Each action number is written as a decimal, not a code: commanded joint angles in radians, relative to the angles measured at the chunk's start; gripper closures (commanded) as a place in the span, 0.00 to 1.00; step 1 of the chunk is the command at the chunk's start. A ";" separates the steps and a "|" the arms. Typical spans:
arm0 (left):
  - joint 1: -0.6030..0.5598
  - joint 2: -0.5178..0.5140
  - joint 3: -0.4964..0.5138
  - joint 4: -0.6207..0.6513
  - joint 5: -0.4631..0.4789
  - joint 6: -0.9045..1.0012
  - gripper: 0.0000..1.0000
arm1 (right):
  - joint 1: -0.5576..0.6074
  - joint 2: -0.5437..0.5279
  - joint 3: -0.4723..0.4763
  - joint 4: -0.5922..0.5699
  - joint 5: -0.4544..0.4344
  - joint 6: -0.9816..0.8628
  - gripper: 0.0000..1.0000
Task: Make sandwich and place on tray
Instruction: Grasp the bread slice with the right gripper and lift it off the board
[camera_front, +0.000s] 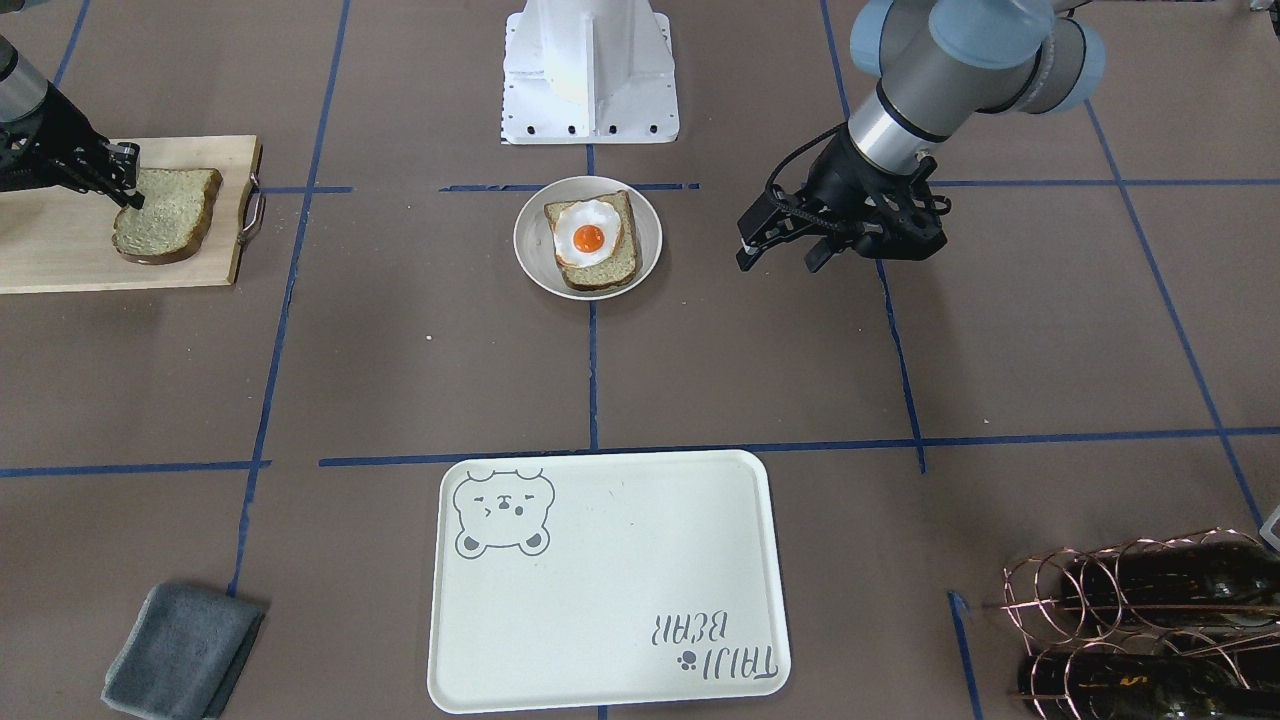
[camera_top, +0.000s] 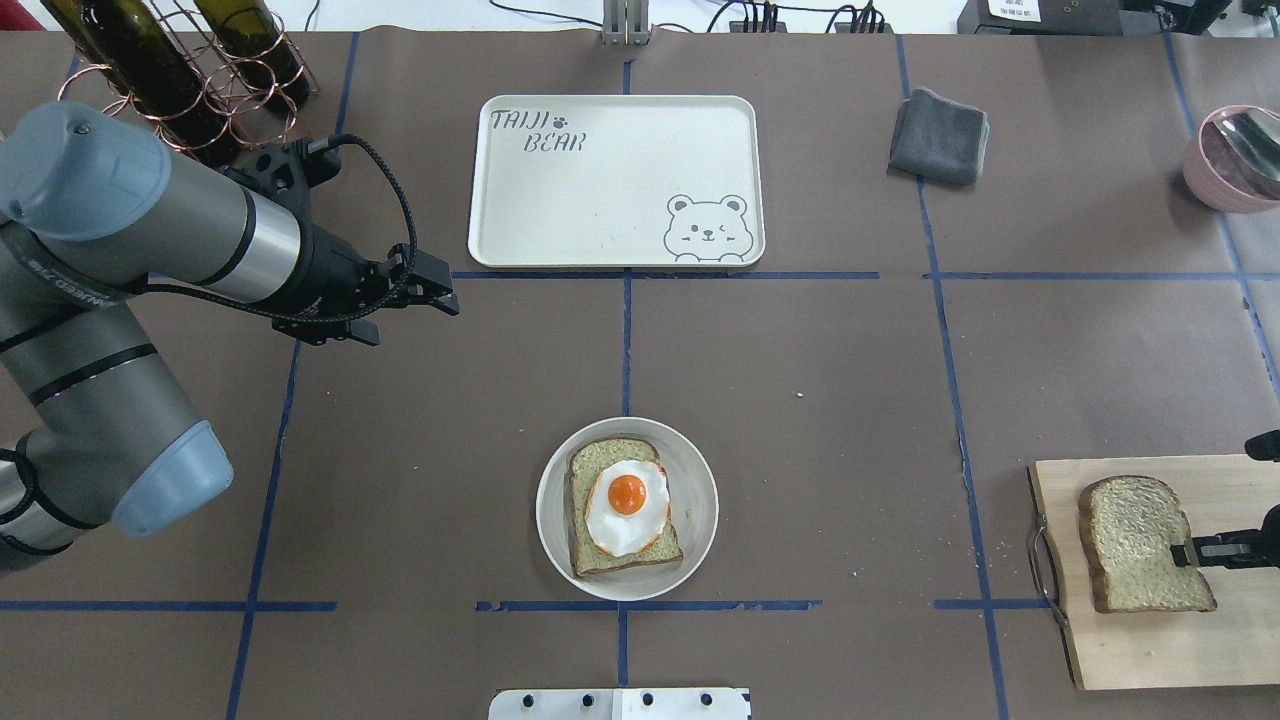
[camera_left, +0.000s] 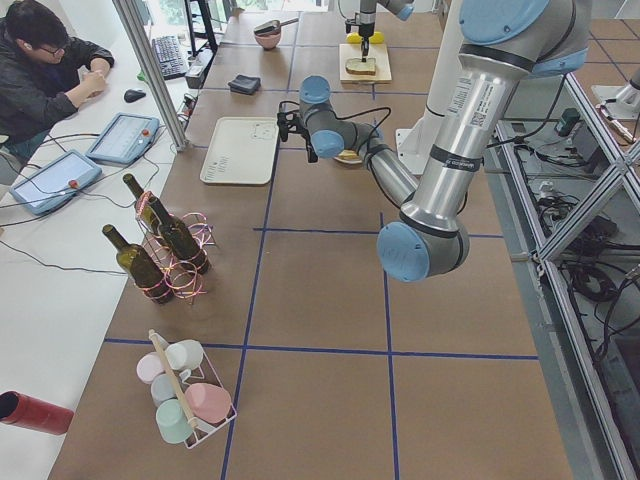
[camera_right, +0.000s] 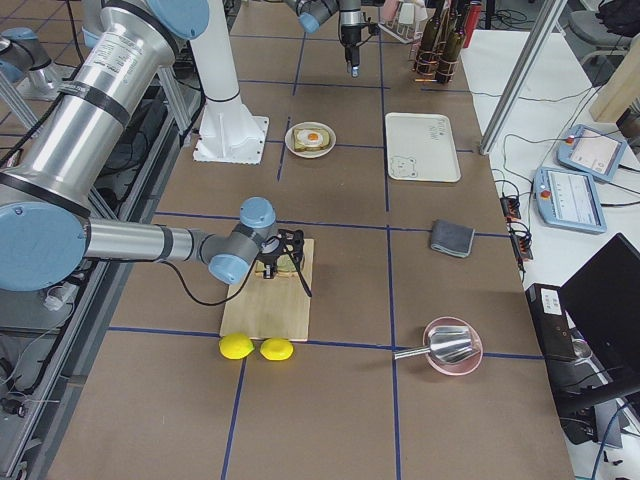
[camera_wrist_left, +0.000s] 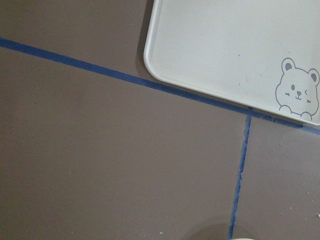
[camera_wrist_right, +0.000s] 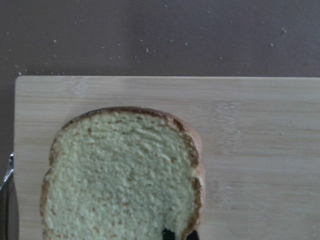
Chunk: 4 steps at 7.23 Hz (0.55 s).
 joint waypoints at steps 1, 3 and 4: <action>0.000 0.000 0.002 0.000 0.000 0.003 0.00 | 0.023 -0.006 0.026 0.083 0.001 0.002 1.00; 0.000 0.000 0.000 0.000 -0.001 0.003 0.00 | 0.107 0.014 0.070 0.102 0.042 0.008 1.00; 0.000 0.002 0.002 -0.002 -0.001 0.003 0.00 | 0.164 0.040 0.073 0.132 0.108 0.009 1.00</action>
